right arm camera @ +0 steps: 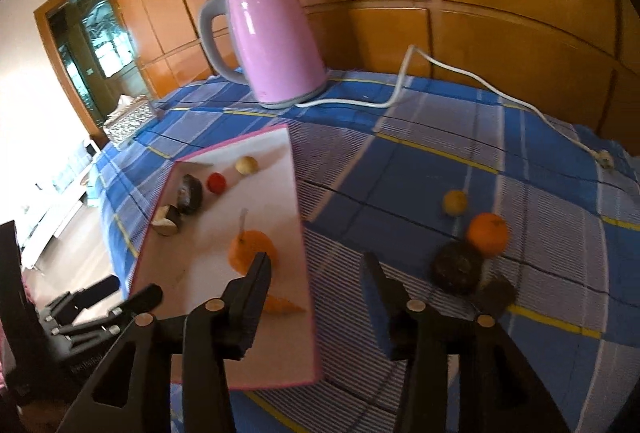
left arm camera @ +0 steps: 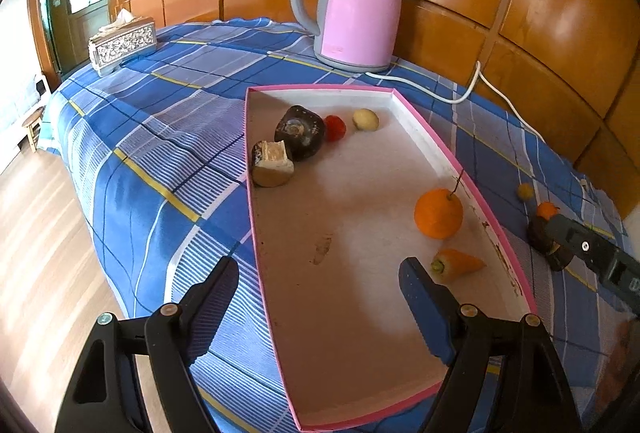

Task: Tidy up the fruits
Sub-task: 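Reach the left gripper to the small yellow fruit and grasp it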

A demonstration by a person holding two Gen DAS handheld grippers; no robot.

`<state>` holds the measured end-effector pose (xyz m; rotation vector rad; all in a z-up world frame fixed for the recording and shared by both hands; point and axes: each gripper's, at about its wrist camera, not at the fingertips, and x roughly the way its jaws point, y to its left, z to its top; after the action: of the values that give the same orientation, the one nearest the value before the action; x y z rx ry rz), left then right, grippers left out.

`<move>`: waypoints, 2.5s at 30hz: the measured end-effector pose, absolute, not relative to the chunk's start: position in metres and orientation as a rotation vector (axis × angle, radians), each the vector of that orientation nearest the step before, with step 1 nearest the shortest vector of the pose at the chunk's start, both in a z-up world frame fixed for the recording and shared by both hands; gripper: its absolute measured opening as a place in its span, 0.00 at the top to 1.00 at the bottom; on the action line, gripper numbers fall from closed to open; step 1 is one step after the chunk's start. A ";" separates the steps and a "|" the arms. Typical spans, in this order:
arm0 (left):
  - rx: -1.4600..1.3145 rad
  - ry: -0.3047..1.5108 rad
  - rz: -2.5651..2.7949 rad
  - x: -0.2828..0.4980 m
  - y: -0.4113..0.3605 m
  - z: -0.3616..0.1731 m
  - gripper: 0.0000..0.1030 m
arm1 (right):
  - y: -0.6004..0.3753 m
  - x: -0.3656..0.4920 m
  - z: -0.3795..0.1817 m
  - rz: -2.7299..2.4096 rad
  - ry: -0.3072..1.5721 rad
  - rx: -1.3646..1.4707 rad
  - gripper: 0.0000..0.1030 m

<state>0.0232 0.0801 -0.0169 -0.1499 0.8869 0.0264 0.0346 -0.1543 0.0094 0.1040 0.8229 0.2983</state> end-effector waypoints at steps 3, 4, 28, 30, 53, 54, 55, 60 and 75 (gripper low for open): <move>-0.145 0.883 0.010 0.022 0.078 -0.016 0.20 | -0.168 0.026 0.005 0.248 0.812 0.109 0.51; -0.149 0.879 0.000 0.022 0.077 -0.016 0.20 | -0.172 0.024 0.004 0.234 0.811 0.114 0.51; -0.083 0.859 -0.219 0.028 0.027 0.010 0.17 | -0.297 -0.014 -0.032 -0.108 0.867 0.280 0.51; -0.066 0.866 -0.250 0.032 0.017 0.013 0.17 | -0.298 -0.016 -0.033 -0.108 0.867 0.283 0.51; -0.064 1.058 -0.440 0.143 -0.117 -0.008 0.62 | -0.322 -0.022 -0.039 -0.122 0.864 0.326 0.51; -0.065 1.068 -0.435 0.149 -0.122 -0.010 0.62 | -0.323 -0.022 -0.039 -0.118 0.865 0.330 0.51; -0.069 1.080 -0.436 0.155 -0.128 -0.013 0.62 | -0.325 -0.022 -0.039 -0.110 0.868 0.345 0.51; -0.092 1.127 -0.448 0.176 -0.152 -0.026 0.61 | -0.330 -0.020 -0.041 -0.105 0.873 0.359 0.51; -0.137 1.146 -0.435 0.204 -0.158 -0.055 0.76 | -0.336 -0.019 -0.050 -0.081 0.897 0.393 0.51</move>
<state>0.2041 -0.1579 -0.0548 -0.1367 1.1459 -0.4345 -0.0187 -0.3358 -0.0499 0.3930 0.8974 -0.0810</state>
